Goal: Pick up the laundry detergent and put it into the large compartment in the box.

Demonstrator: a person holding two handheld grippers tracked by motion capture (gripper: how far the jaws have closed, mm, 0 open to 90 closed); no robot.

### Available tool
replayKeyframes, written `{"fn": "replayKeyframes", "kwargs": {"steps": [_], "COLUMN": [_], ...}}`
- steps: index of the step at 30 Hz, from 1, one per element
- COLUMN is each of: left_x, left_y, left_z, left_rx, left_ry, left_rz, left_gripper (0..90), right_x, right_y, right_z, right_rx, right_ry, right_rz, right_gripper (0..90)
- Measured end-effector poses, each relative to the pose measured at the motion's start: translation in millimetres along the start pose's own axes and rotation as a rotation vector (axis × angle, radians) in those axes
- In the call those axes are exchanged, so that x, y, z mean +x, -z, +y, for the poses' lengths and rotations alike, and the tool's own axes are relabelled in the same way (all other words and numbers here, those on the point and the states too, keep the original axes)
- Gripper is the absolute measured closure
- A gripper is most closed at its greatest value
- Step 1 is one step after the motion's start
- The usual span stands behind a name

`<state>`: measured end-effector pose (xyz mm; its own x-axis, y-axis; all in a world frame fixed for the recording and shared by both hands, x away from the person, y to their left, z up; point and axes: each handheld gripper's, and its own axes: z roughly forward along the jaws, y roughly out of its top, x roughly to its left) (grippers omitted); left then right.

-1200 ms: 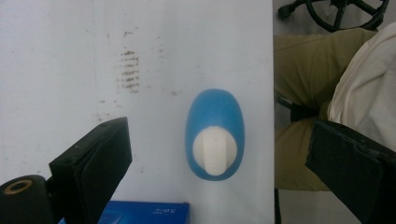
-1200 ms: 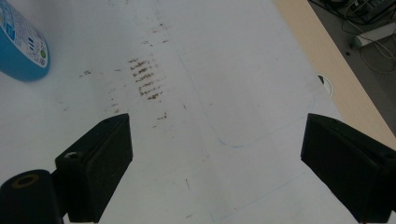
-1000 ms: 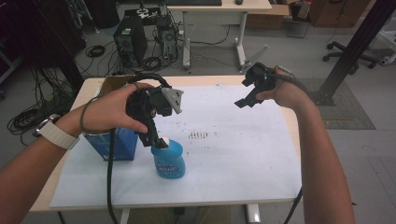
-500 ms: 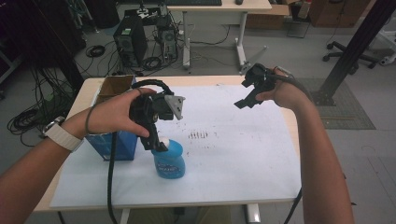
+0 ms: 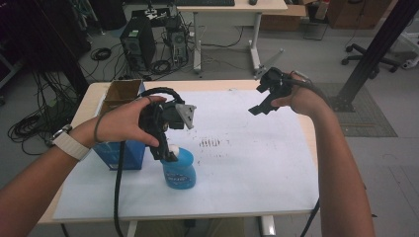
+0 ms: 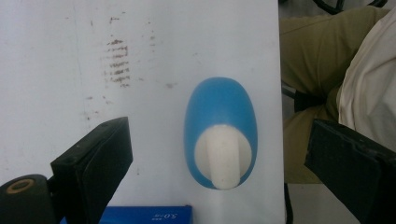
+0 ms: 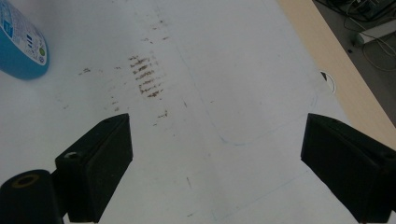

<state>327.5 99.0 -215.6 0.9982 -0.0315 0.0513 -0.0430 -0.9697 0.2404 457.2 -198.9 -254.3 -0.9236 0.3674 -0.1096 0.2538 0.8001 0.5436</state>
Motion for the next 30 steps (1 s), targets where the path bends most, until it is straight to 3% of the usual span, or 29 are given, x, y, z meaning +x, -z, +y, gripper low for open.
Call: {"fn": "replayKeyframes", "kwargs": {"steps": [30], "left_x": [-0.6], "left_y": [-17.9], "left_z": [-3.1], "left_rx": [0.006], "left_ry": [-0.003], "left_rz": [-0.008], "left_gripper": [7.7], "right_x": [0.9], "right_y": [-3.5], "right_z": [-0.7], "right_rx": [0.0], "right_ry": [-0.001], "right_rz": [0.005], "right_gripper": [9.4]}}
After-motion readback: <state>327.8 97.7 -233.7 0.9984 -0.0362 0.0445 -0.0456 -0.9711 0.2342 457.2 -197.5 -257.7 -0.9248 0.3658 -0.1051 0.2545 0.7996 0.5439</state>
